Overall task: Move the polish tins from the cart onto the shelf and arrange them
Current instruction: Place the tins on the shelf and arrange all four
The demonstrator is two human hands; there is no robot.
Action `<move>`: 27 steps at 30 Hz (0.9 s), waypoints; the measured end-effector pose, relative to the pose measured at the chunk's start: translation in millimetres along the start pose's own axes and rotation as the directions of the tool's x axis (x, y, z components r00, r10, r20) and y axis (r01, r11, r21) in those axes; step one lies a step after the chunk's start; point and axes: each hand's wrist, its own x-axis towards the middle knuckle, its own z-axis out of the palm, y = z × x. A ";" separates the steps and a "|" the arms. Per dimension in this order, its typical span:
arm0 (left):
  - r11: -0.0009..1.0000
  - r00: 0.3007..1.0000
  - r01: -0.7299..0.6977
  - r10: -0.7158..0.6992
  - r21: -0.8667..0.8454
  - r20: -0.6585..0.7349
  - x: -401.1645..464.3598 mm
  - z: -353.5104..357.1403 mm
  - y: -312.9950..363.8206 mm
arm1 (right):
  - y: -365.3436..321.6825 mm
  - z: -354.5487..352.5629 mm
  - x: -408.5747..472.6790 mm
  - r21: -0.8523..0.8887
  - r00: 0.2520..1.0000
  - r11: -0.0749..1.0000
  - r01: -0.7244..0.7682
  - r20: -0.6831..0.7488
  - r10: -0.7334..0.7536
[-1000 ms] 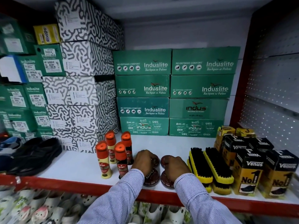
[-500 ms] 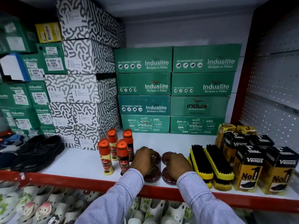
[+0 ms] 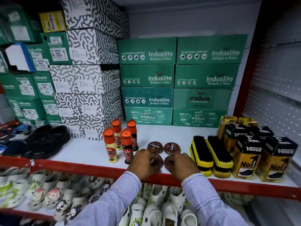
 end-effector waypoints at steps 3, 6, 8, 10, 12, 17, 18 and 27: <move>1.000 1.000 0.007 -0.007 -0.015 -0.017 2.6 3.7 -1.8 | 1.2 -0.2 0.3 0.004 1.000 1.000 -0.010 -0.008 0.010; 0.999 0.999 0.016 -0.017 -0.031 -0.035 3.3 4.9 -0.3 | 2.7 0.3 1.1 0.006 1.000 1.000 -0.015 -0.012 0.015; 0.999 0.999 0.012 -0.014 -0.039 -0.041 3.8 6.8 -0.7 | 3.4 1.2 2.2 0.006 1.000 1.000 -0.022 -0.012 0.022; 0.999 0.999 0.016 -0.018 -0.050 -0.037 3.8 7.9 0.0 | 3.9 1.5 3.4 0.007 1.000 1.000 -0.027 -0.012 0.027; 0.999 0.999 0.014 -0.017 -0.051 -0.052 5.3 10.4 -1.2 | 3.2 1.3 3.6 0.004 1.000 1.000 -0.030 -0.005 0.030; 0.999 0.998 -0.003 0.001 -0.037 -0.067 6.6 11.5 -1.4 | 2.8 1.6 2.9 0.006 0.999 0.999 -0.034 -0.005 0.034; 0.999 0.998 -0.001 -0.001 -0.036 -0.062 6.6 11.3 -1.2 | 3.1 2.2 2.9 0.007 0.999 0.999 -0.034 -0.004 0.034; 1.000 0.999 0.000 0.000 -0.016 -0.054 8.0 11.9 -8.2 | 2.1 2.3 3.0 0.005 0.999 0.999 -0.033 -0.011 0.033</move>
